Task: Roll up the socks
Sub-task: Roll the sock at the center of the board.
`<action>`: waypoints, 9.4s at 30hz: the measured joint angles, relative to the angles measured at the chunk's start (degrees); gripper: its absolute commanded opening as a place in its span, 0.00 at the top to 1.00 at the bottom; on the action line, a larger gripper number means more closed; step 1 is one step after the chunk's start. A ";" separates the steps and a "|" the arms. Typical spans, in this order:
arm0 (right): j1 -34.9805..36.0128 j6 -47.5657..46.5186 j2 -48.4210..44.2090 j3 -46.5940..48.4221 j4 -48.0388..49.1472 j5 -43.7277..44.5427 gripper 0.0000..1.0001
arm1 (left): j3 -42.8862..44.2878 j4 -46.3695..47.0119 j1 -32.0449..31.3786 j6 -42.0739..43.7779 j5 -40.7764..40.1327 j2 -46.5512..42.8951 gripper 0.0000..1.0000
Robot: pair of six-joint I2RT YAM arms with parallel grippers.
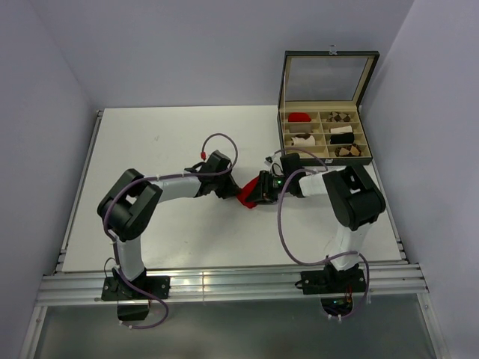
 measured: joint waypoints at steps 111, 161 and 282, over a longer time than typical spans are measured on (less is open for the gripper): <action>16.02 -19.87 -22.82 1.22 -15.34 37.92 0.50 | -0.61 -3.72 -0.74 3.52 -2.73 -2.34 0.79; 8.33 -6.60 3.93 9.14 -7.32 1.11 1.00 | -11.08 -2.97 2.58 1.01 -5.09 -13.11 0.32; 26.40 -25.27 -15.80 4.44 -9.99 43.98 0.46 | -8.31 4.68 3.78 3.89 -2.71 -6.49 0.71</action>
